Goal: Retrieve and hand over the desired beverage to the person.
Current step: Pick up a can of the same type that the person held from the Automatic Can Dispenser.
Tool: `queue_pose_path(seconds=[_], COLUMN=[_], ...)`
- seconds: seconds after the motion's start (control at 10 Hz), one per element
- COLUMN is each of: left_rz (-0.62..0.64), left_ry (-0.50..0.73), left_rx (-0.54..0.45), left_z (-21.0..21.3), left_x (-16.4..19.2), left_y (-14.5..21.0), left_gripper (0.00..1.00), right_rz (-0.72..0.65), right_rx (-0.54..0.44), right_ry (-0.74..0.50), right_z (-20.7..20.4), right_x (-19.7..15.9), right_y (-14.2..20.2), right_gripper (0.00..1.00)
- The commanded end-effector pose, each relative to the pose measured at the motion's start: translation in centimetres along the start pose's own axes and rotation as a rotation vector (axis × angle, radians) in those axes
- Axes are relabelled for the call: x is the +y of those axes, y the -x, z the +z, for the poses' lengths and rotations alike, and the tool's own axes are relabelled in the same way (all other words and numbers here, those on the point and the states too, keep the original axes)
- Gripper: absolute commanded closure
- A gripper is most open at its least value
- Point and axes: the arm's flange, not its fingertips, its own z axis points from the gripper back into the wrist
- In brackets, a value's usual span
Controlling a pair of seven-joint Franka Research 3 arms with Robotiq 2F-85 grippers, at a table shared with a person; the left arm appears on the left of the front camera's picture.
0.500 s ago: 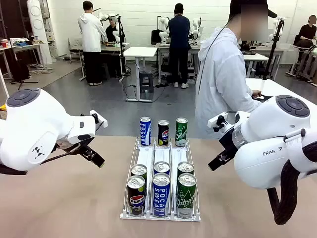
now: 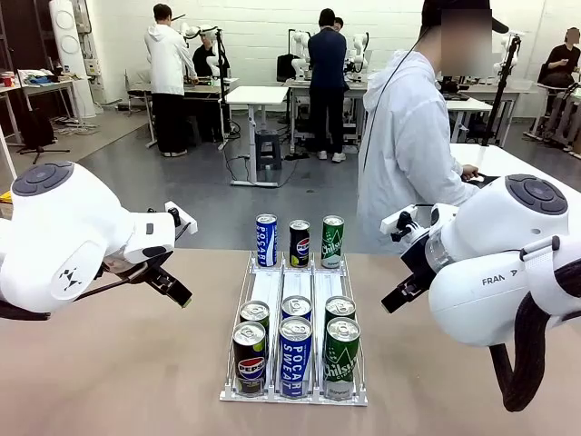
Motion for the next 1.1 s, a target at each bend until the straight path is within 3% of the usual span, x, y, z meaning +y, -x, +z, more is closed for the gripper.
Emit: queue_pose_path(seconds=[0.0,1.0], left_rz=[0.0,0.0], left_ry=[0.0,0.0], left_rx=[0.0,0.0], left_z=[0.0,0.0], left_x=[0.02,0.02], left_y=[0.01,0.01], left_gripper=[0.0,0.0], right_rz=[0.0,0.0], right_rx=[0.0,0.0], right_ry=[0.0,0.0], right_z=[0.0,0.0], right_x=[-0.01,-0.01], right_y=[0.0,0.0], right_gripper=[0.0,0.0])
